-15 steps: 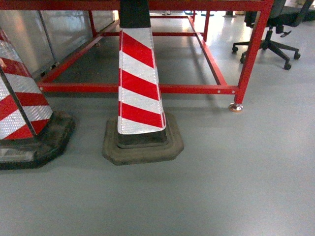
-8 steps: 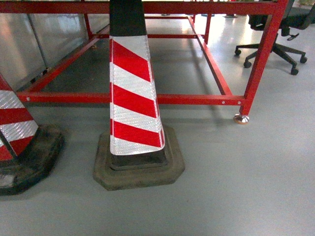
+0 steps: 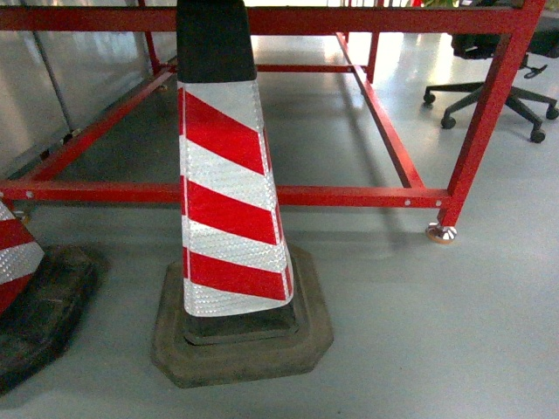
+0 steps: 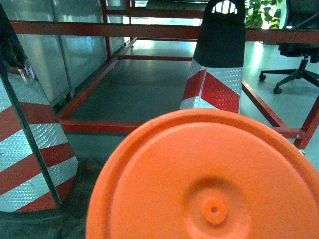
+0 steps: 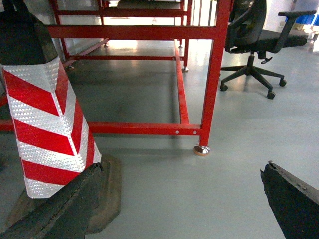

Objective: Pick capacitor and pack into box

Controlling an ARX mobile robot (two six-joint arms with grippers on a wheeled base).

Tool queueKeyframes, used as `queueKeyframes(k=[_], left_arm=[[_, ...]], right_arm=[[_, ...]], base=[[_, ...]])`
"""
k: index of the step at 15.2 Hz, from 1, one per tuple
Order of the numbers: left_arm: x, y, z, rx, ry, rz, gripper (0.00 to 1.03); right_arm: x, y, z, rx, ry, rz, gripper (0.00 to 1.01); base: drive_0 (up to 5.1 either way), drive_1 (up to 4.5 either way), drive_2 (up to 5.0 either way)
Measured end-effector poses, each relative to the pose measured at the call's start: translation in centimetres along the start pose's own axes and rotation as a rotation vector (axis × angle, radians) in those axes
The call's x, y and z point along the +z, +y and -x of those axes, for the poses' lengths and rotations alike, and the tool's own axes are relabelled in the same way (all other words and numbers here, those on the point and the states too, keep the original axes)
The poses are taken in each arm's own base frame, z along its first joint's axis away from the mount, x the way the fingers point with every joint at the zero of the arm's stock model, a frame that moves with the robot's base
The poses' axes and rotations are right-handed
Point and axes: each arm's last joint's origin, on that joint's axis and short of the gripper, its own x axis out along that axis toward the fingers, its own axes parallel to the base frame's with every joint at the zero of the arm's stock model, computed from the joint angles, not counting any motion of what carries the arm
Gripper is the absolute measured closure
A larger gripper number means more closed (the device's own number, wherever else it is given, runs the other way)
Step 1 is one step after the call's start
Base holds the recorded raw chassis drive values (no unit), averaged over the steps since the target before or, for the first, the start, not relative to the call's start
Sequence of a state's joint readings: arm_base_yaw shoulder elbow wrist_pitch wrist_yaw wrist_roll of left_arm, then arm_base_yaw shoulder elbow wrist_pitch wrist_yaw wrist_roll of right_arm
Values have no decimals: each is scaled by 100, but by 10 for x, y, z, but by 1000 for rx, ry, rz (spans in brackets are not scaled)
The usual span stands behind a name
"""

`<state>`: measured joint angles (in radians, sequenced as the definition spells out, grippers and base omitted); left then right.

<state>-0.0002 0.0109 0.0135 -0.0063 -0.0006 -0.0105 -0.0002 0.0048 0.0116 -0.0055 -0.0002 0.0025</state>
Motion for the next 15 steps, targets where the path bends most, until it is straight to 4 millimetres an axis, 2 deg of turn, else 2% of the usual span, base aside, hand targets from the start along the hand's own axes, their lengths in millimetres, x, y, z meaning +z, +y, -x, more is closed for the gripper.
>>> queueKeyframes(k=[9,15], left_arm=[[0,0,0,1,1,0,60],[0,0,0,0,1,-1,60]], right_arm=[[0,0,0,1,1,-1,3],[0,0,0,0,0,1,3]], base=[[-3,396,-401],[0,0,0]])
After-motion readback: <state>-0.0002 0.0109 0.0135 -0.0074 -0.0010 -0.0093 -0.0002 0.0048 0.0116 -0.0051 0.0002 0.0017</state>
